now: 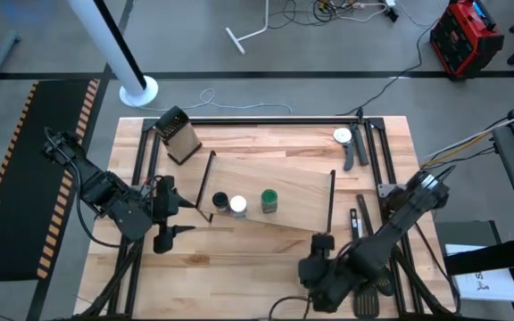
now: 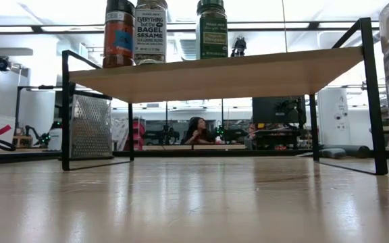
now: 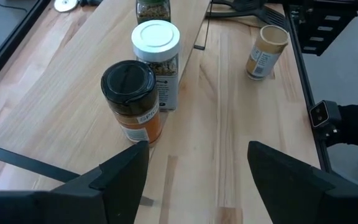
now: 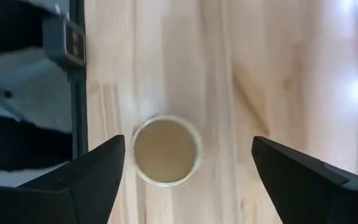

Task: Shelf spices
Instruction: Remove the green seasoning bottle from the shelf

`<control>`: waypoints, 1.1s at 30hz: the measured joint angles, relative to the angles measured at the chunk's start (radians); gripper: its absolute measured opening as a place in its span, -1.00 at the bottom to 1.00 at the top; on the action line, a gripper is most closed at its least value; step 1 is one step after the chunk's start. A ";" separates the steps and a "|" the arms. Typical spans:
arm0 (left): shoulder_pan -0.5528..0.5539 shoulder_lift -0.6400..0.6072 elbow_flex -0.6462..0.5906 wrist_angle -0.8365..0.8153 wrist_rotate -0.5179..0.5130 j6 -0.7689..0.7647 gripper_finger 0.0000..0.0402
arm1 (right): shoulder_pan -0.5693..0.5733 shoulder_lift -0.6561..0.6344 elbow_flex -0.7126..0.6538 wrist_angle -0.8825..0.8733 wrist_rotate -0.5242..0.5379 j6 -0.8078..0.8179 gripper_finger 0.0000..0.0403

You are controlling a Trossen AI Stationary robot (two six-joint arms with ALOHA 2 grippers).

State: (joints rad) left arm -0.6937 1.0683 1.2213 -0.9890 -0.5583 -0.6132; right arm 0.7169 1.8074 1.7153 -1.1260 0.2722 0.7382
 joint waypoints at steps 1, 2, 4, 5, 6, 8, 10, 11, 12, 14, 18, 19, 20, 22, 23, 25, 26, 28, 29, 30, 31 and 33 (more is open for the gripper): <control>0.000 0.000 0.000 0.000 0.000 0.000 0.31 | -0.008 -0.019 0.000 0.001 0.012 -0.008 0.63; 0.000 0.000 0.000 0.000 0.000 0.000 0.31 | -0.016 -0.039 0.000 -0.001 0.025 -0.019 0.63; 0.000 0.000 0.000 0.000 0.000 0.000 0.31 | -0.036 -0.077 0.000 -0.001 0.059 -0.048 0.62; 0.000 0.000 0.000 0.001 0.000 0.000 0.31 | -0.051 -0.095 0.001 -0.002 0.076 -0.062 0.62; 0.000 0.000 0.000 0.001 0.000 0.000 0.31 | -0.067 -0.110 0.004 -0.005 0.090 -0.083 0.62; 0.000 0.000 0.000 0.001 0.000 0.000 0.31 | -0.104 -0.136 0.010 -0.007 0.110 -0.132 0.62; 0.000 0.000 0.000 0.001 0.000 -0.001 0.31 | -0.155 -0.158 0.015 -0.012 0.126 -0.188 0.62; 0.000 0.000 0.000 0.002 0.000 -0.002 0.31 | -0.180 -0.170 0.015 -0.021 0.130 -0.214 0.62; 0.000 0.000 0.000 0.001 0.001 -0.005 0.31 | -0.206 -0.180 0.015 -0.034 0.130 -0.234 0.62; 0.000 0.000 0.000 0.001 0.001 -0.007 0.31 | -0.263 -0.191 0.015 -0.041 0.118 -0.273 0.62; 0.000 0.000 0.000 0.001 0.001 -0.007 0.31 | -0.358 -0.202 0.015 -0.044 0.073 -0.353 0.63; 0.000 0.000 0.000 0.001 0.001 -0.007 0.31 | -0.378 -0.203 0.015 -0.045 0.063 -0.371 0.63; 0.000 0.000 0.000 0.001 0.001 -0.006 0.31 | -0.396 -0.203 0.015 -0.044 0.056 -0.390 0.63; 0.000 0.000 0.000 0.000 0.001 -0.007 0.31 | -0.430 -0.201 0.015 -0.039 0.028 -0.420 0.63; 0.000 0.000 0.000 0.000 0.001 -0.006 0.31 | -0.447 -0.196 0.015 -0.030 0.009 -0.438 0.63; 0.000 0.000 0.000 0.000 0.001 -0.007 0.31 | -0.474 -0.183 0.015 -0.007 -0.031 -0.471 0.63; 0.000 0.000 0.000 0.000 0.001 -0.006 0.31 | -0.486 -0.172 0.015 0.000 -0.044 -0.488 0.63; 0.000 0.000 0.000 0.000 0.001 -0.007 0.31 | -0.507 -0.155 0.015 0.009 -0.068 -0.521 0.63; 0.000 0.000 0.000 0.000 0.001 -0.008 0.31 | -0.517 -0.147 0.014 0.009 -0.075 -0.529 0.63; 0.000 0.000 0.000 0.000 0.001 -0.010 0.31 | -0.526 -0.143 0.014 0.011 -0.085 -0.542 0.63; 0.000 0.000 0.000 0.000 0.001 -0.015 0.31 | -0.534 -0.139 0.014 0.013 -0.094 -0.550 0.63; 0.000 0.000 0.000 0.000 0.001 -0.021 0.31 | -0.544 -0.126 0.014 0.033 -0.105 -0.573 0.63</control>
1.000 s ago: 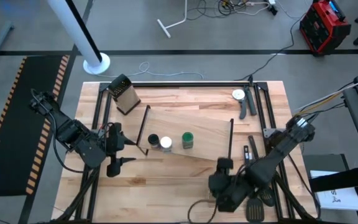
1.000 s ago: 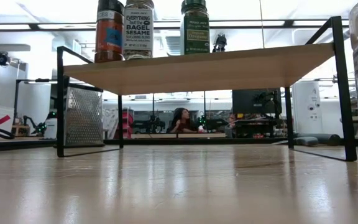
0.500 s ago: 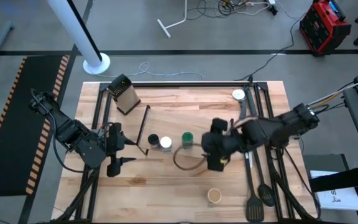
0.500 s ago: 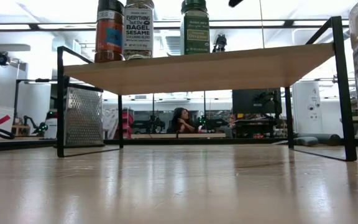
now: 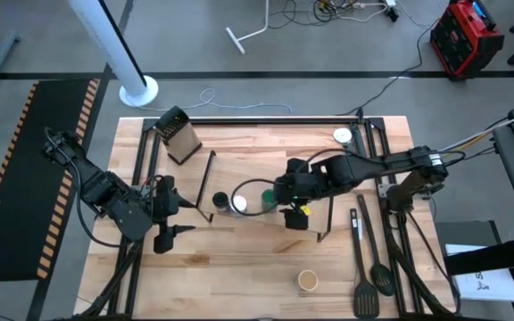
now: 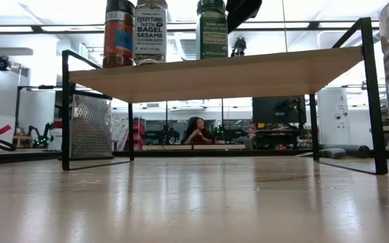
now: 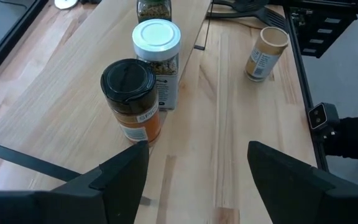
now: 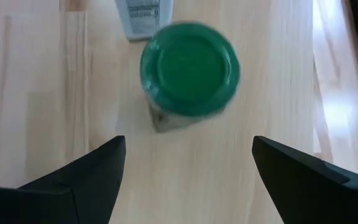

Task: Shelf spices
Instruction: Remove the green seasoning bottle from the shelf

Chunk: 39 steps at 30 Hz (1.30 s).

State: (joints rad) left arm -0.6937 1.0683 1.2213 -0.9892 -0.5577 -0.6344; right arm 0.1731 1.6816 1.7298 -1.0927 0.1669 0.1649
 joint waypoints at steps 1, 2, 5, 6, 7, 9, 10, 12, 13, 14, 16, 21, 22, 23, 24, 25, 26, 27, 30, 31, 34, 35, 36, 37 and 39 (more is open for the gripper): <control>0.000 0.000 0.000 0.000 0.000 -0.002 0.31 | -0.005 0.005 0.000 0.017 -0.017 -0.008 0.63; 0.000 0.000 0.000 0.000 0.000 -0.003 0.31 | -0.009 0.009 0.000 0.030 -0.032 -0.018 0.63; 0.000 0.000 0.000 0.000 0.000 -0.003 0.31 | -0.019 0.021 0.000 0.058 -0.048 -0.047 0.63; 0.000 0.000 0.000 0.000 0.000 -0.003 0.31 | -0.023 0.023 0.000 0.052 -0.050 -0.053 0.63; 0.000 0.000 0.000 0.000 0.000 -0.003 0.31 | -0.028 0.029 0.000 0.053 -0.051 -0.057 0.63; 0.000 0.000 0.000 0.001 0.000 -0.003 0.31 | -0.035 0.036 0.000 0.067 -0.054 -0.064 0.63; 0.000 0.000 0.000 0.001 0.000 -0.003 0.31 | -0.038 0.037 0.000 0.067 -0.060 -0.068 0.63; 0.000 0.000 0.000 0.001 0.000 -0.004 0.31 | -0.039 0.039 0.000 0.098 -0.063 -0.078 0.63; 0.000 0.000 0.000 0.001 0.000 -0.003 0.31 | -0.039 0.039 0.000 0.114 -0.066 -0.084 0.63; 0.000 0.000 0.000 0.000 0.000 -0.003 0.31 | -0.038 0.039 0.000 0.121 -0.067 -0.088 0.63; 0.000 0.000 0.000 0.000 0.000 -0.002 0.31 | -0.041 0.039 0.000 0.133 -0.071 -0.098 0.63; 0.000 0.000 0.000 0.001 0.000 -0.002 0.31 | -0.055 0.039 0.000 0.151 -0.071 -0.101 0.63; 0.000 0.000 0.000 0.001 -0.001 -0.003 0.31 | -0.055 0.039 0.000 0.160 -0.073 -0.101 0.62; 0.000 0.000 0.000 0.001 -0.003 -0.004 0.31 | -0.055 0.039 0.000 0.168 -0.074 -0.101 0.62; 0.000 0.000 0.000 0.001 -0.004 -0.004 0.31 | -0.057 0.039 0.000 0.175 -0.075 -0.106 0.61; 0.000 0.000 0.000 0.001 -0.005 -0.005 0.31 | -0.057 0.039 0.000 0.182 -0.081 -0.109 0.60; 0.000 0.000 0.000 0.001 -0.005 -0.006 0.31 | -0.058 0.039 0.000 0.192 -0.089 -0.111 0.58; 0.000 0.000 0.000 0.001 -0.005 -0.006 0.31 | -0.060 0.039 0.000 0.196 -0.091 -0.111 0.56; 0.000 0.000 0.000 0.001 -0.006 -0.007 0.31 | -0.064 0.039 0.000 0.195 -0.093 -0.113 0.47; 0.000 0.000 0.000 0.001 -0.006 -0.007 0.31 | -0.065 0.039 0.000 0.194 -0.093 -0.113 0.44; 0.000 0.000 0.000 0.001 -0.007 -0.007 0.31 | -0.065 0.043 0.000 0.195 -0.096 -0.113 0.32; 0.000 0.000 0.000 0.002 -0.008 -0.007 0.31 | -0.066 0.046 0.000 0.194 -0.097 -0.113 0.28; 0.000 0.000 0.000 0.002 -0.009 -0.007 0.31 | -0.067 0.050 0.000 0.191 -0.098 -0.113 0.23; 0.000 0.000 0.000 0.001 -0.009 -0.007 0.31 | -0.067 0.056 0.000 0.187 -0.100 -0.113 0.18; 0.000 0.000 0.000 0.001 -0.009 -0.008 0.31 | -0.067 0.073 0.000 0.184 -0.102 -0.115 0.06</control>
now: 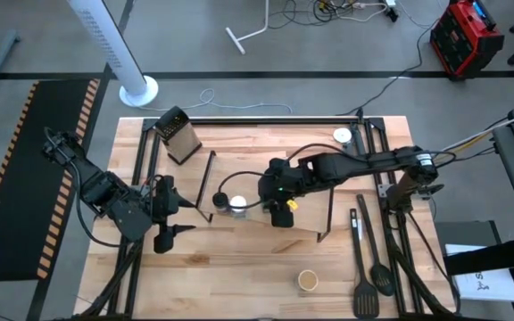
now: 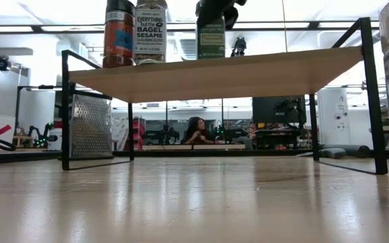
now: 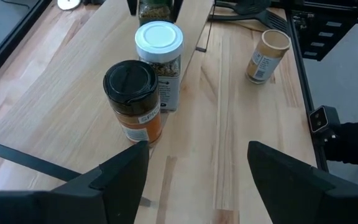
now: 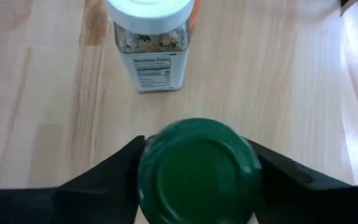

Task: Shelf spices
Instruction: Remove the green seasoning bottle from the shelf

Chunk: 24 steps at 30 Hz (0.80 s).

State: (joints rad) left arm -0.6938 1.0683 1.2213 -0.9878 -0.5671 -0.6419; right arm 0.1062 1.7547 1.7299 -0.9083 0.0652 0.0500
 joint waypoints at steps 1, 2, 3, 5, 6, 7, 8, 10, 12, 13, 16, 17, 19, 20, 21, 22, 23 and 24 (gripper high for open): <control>0.000 0.000 0.000 0.000 0.000 0.000 0.31 | 0.000 0.007 0.000 0.000 0.001 -0.006 0.00; 0.000 0.000 0.000 0.000 0.000 -0.001 0.31 | 0.000 0.014 0.000 0.005 0.003 -0.010 -0.07; 0.000 0.000 0.000 0.000 0.000 -0.004 0.31 | 0.000 0.017 0.001 0.010 0.002 -0.013 -0.12; 0.000 0.000 0.000 0.000 0.000 -0.005 0.31 | 0.000 0.022 0.003 0.009 0.002 -0.020 -0.13; 0.000 0.000 0.000 0.000 0.000 -0.005 0.31 | 0.000 0.022 0.003 0.010 0.002 -0.024 -0.13; 0.000 0.000 0.000 -0.001 0.000 -0.004 0.31 | 0.000 0.022 0.003 0.010 0.002 -0.024 -0.13; 0.000 0.000 0.000 0.000 0.000 -0.004 0.31 | 0.000 0.021 0.003 0.009 0.002 -0.024 -0.13; 0.000 0.000 0.000 -0.001 0.000 -0.004 0.31 | 0.000 0.014 0.002 0.008 0.003 -0.024 -0.13; 0.000 0.000 0.000 -0.001 0.000 -0.004 0.31 | 0.000 -0.002 -0.001 -0.014 0.009 -0.023 -0.13; 0.000 0.000 0.000 -0.001 0.001 -0.004 0.31 | 0.000 -0.013 -0.002 -0.020 0.013 -0.019 -0.13; 0.000 0.000 0.000 -0.001 0.001 -0.004 0.31 | 0.001 -0.061 -0.002 -0.011 0.014 0.010 -0.13; 0.000 0.000 0.000 -0.001 0.001 -0.004 0.31 | 0.006 -0.080 -0.002 -0.010 0.015 0.019 -0.13; 0.000 0.000 0.000 -0.001 0.001 -0.004 0.31 | 0.030 -0.106 -0.001 0.013 0.015 0.033 -0.13; 0.000 0.000 0.000 -0.001 0.001 -0.004 0.31 | 0.049 -0.116 -0.001 0.027 0.012 0.035 -0.13; 0.000 0.000 0.000 -0.001 0.001 -0.004 0.31 | 0.072 -0.122 -0.001 0.039 0.005 0.035 -0.13; 0.000 0.000 0.000 -0.001 0.001 -0.004 0.31 | 0.099 -0.125 -0.001 0.056 -0.013 0.031 -0.13; 0.000 0.000 0.000 -0.002 0.001 -0.003 0.31 | 0.126 -0.129 -0.001 0.084 -0.025 0.030 -0.13; 0.000 0.000 0.000 -0.002 0.001 -0.002 0.31 | 0.156 -0.130 -0.001 0.114 -0.024 0.027 -0.13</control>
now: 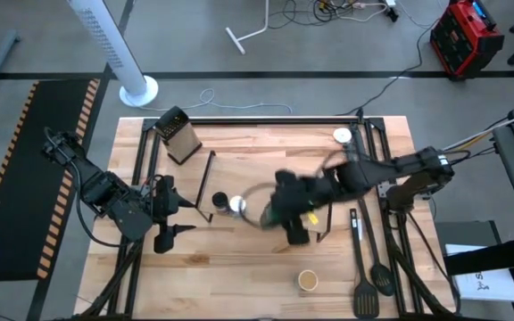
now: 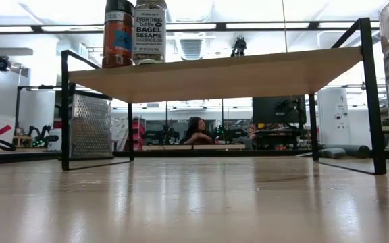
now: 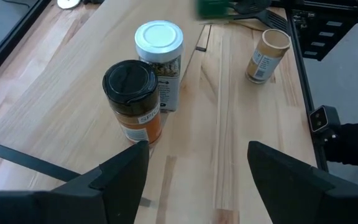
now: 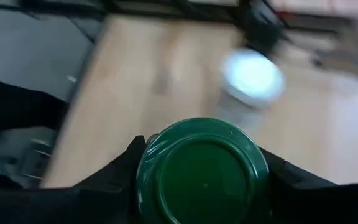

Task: Shelf spices
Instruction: Remove the green seasoning bottle from the shelf

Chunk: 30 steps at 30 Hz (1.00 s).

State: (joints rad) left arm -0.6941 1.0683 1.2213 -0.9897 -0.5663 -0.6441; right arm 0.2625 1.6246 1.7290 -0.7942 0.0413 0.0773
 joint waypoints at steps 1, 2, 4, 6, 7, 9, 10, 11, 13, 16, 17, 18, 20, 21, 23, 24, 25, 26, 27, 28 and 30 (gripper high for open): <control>0.000 0.000 0.000 0.000 0.000 0.001 0.31 | 0.031 -0.001 0.000 0.022 0.000 0.000 -0.13; 0.000 0.000 0.000 0.000 0.000 0.002 0.31 | 0.059 0.001 0.000 0.042 0.002 0.001 -0.13; 0.000 0.000 0.000 -0.001 0.000 0.002 0.31 | 0.111 0.014 0.002 0.090 0.010 0.011 -0.13; 0.000 0.000 0.000 -0.002 0.001 0.002 0.31 | 0.157 0.045 0.002 0.109 0.031 0.035 -0.13; 0.000 0.000 0.000 -0.001 0.000 0.002 0.31 | 0.177 0.064 0.002 0.116 0.048 0.039 -0.13; 0.000 0.000 0.000 -0.002 0.001 0.002 0.31 | 0.209 0.108 0.001 0.127 0.068 0.063 -0.13; 0.000 0.000 0.000 -0.001 0.001 0.003 0.31 | 0.219 0.131 0.001 0.128 0.070 0.075 -0.13; 0.000 0.000 0.000 -0.002 0.001 0.003 0.31 | 0.225 0.153 0.001 0.134 0.070 0.089 -0.13; 0.000 0.000 0.000 -0.001 0.001 0.002 0.31 | 0.237 0.197 0.001 0.146 0.071 0.116 -0.13; 0.000 0.000 0.000 -0.001 0.001 0.002 0.31 | 0.245 0.257 0.001 0.145 0.061 0.142 -0.13; 0.000 0.000 0.000 -0.002 0.001 0.001 0.31 | 0.247 0.272 0.000 0.145 0.061 0.148 -0.13; 0.000 0.000 0.000 -0.002 0.001 -0.001 0.31 | 0.248 0.283 0.000 0.143 0.061 0.156 -0.13; 0.000 0.000 0.000 -0.003 0.001 -0.001 0.31 | 0.252 0.303 0.001 0.149 0.062 0.160 -0.13; 0.000 0.000 0.000 -0.005 0.002 -0.001 0.31 | 0.254 0.314 0.001 0.152 0.061 0.160 -0.13; 0.000 0.000 0.000 -0.007 0.002 0.000 0.31 | 0.257 0.339 0.002 0.150 0.057 0.160 -0.13; 0.000 0.000 0.000 -0.008 0.002 0.002 0.31 | 0.257 0.349 0.001 0.149 0.050 0.160 -0.13; 0.000 0.000 0.000 -0.011 0.002 0.003 0.31 | 0.258 0.359 0.001 0.150 0.042 0.160 -0.13; 0.000 0.000 0.000 -0.014 0.002 0.004 0.31 | 0.259 0.366 0.001 0.150 0.033 0.160 -0.13; 0.000 0.000 0.000 -0.013 0.002 0.004 0.31 | 0.259 0.373 0.001 0.150 0.030 0.160 -0.13; 0.000 0.000 0.000 -0.014 0.002 0.004 0.31 | 0.262 0.379 0.001 0.155 0.030 0.159 -0.13; 0.000 0.000 0.000 -0.014 0.001 0.003 0.31 | 0.264 0.390 0.001 0.156 0.030 0.154 -0.13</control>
State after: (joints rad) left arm -0.6937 1.0683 1.2213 -1.0039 -0.5649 -0.6407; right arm 0.5263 2.0146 1.7302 -0.6385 0.0709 0.2312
